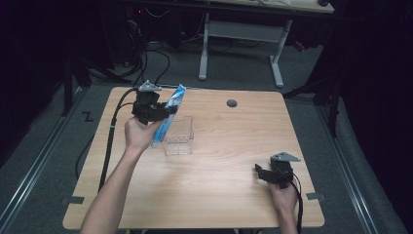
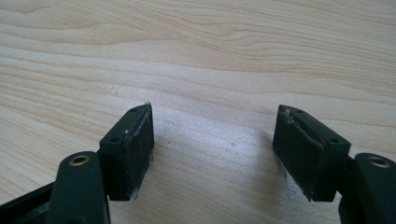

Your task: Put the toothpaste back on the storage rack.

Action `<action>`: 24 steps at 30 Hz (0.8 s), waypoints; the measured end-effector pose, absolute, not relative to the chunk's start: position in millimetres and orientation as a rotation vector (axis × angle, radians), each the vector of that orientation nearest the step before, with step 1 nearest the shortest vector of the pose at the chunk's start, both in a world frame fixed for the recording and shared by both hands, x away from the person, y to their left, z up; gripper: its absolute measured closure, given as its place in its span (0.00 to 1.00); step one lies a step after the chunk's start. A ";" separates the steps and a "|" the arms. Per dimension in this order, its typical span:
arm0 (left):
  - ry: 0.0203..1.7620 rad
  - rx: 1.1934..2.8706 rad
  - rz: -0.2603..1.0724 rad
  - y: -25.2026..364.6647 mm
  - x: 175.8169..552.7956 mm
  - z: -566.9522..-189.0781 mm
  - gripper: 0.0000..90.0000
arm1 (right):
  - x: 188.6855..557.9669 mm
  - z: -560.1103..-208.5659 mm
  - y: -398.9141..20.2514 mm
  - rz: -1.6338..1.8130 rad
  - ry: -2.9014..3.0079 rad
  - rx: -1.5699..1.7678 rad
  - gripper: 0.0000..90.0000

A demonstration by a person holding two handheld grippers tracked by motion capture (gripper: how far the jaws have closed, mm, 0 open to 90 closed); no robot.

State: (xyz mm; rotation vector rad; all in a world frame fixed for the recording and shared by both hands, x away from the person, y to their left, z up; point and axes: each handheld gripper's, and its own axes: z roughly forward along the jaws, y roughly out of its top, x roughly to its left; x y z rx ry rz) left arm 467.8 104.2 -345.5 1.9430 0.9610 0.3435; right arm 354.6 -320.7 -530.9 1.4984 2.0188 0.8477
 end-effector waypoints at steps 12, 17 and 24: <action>0.963 1.932 0.352 88.8 482.5 -346.1 0.79 | 354.6 -530.9 -320.6 0.848 2.021 1.496 0.33; 0.978 1.919 0.347 88.0 487.6 -349.8 0.79 | 354.6 -530.9 -320.6 0.848 2.021 1.496 0.33; 1.008 1.913 0.367 87.4 494.0 -354.5 0.79 | 354.6 -530.9 -320.5 0.848 2.022 1.495 0.33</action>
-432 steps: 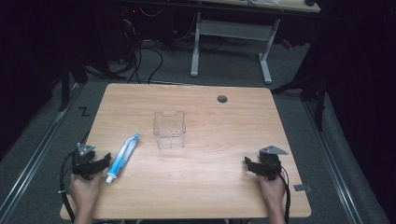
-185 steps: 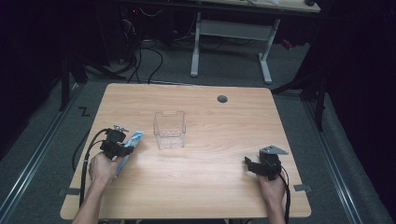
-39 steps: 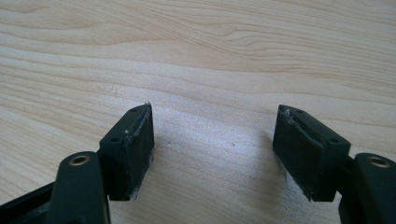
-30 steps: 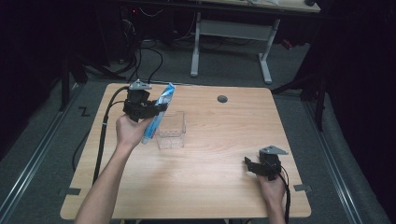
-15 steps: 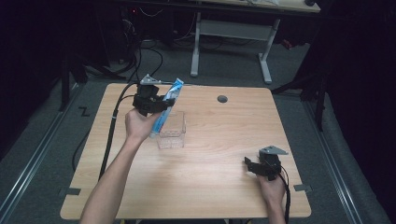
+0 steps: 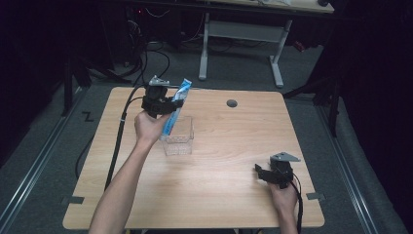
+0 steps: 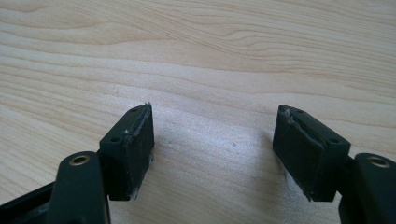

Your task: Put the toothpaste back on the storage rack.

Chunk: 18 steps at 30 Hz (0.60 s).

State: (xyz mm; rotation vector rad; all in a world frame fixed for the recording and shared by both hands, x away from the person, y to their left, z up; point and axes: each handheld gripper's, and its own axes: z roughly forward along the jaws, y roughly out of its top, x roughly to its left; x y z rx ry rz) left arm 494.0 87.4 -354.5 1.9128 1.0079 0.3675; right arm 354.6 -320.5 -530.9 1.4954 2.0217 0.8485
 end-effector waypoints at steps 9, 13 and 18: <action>1.028 1.895 0.388 85.6 500.8 -360.7 0.79 | 354.6 -530.9 -320.5 0.848 2.022 1.495 0.33; 1.035 1.901 0.390 83.9 503.8 -364.3 0.79 | 354.6 -530.9 -320.5 0.849 2.022 1.496 0.33; 1.038 1.897 0.393 80.7 506.5 -367.3 0.79 | 354.5 -530.8 -320.5 0.848 2.022 1.495 0.33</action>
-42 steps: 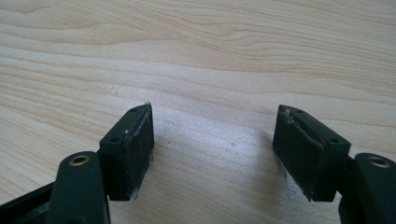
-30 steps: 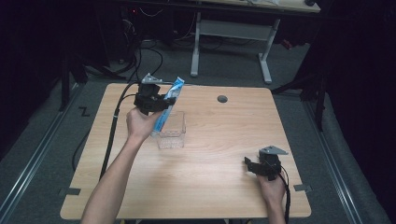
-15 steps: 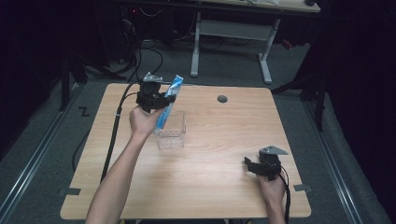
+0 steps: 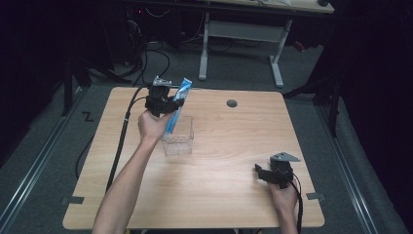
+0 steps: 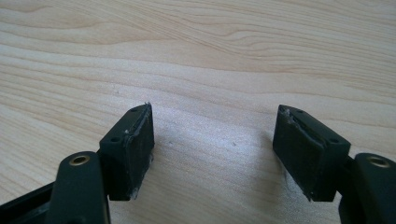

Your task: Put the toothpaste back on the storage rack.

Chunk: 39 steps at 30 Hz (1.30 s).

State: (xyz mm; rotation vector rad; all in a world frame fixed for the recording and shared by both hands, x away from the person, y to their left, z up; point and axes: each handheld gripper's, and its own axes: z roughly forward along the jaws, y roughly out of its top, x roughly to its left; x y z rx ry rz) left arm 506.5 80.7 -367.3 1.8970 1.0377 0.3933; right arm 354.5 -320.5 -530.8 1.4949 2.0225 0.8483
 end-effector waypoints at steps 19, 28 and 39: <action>1.021 1.990 0.413 69.0 509.4 -381.7 0.78 | 354.5 -530.9 -320.5 0.850 2.024 1.494 0.33; 1.011 2.030 0.423 66.3 506.5 -390.4 0.78 | 354.4 -530.9 -320.4 0.849 2.023 1.496 0.33; 0.998 2.069 0.434 63.7 503.5 -396.1 0.79 | 354.5 -530.9 -320.5 0.849 2.023 1.494 0.33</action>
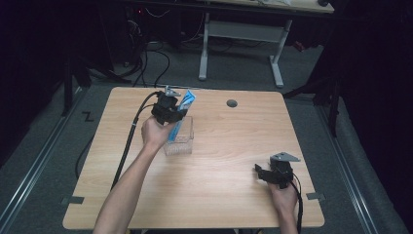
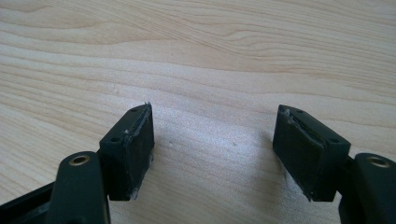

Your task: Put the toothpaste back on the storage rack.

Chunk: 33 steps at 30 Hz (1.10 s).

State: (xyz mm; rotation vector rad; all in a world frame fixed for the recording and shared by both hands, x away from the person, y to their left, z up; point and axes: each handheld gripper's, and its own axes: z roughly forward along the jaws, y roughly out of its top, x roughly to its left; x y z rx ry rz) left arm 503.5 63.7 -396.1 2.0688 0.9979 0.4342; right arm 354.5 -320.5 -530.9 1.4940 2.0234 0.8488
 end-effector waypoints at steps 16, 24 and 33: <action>0.994 2.056 0.389 65.7 498.2 -403.6 0.79 | 354.5 -530.9 -320.5 0.849 2.023 1.494 0.33; 0.978 2.071 0.378 63.5 496.5 -407.5 0.79 | 354.5 -530.9 -320.3 0.849 2.022 1.496 0.33; 0.985 2.079 0.363 65.3 495.8 -413.7 0.79 | 354.5 -530.9 -320.4 0.849 2.023 1.496 0.33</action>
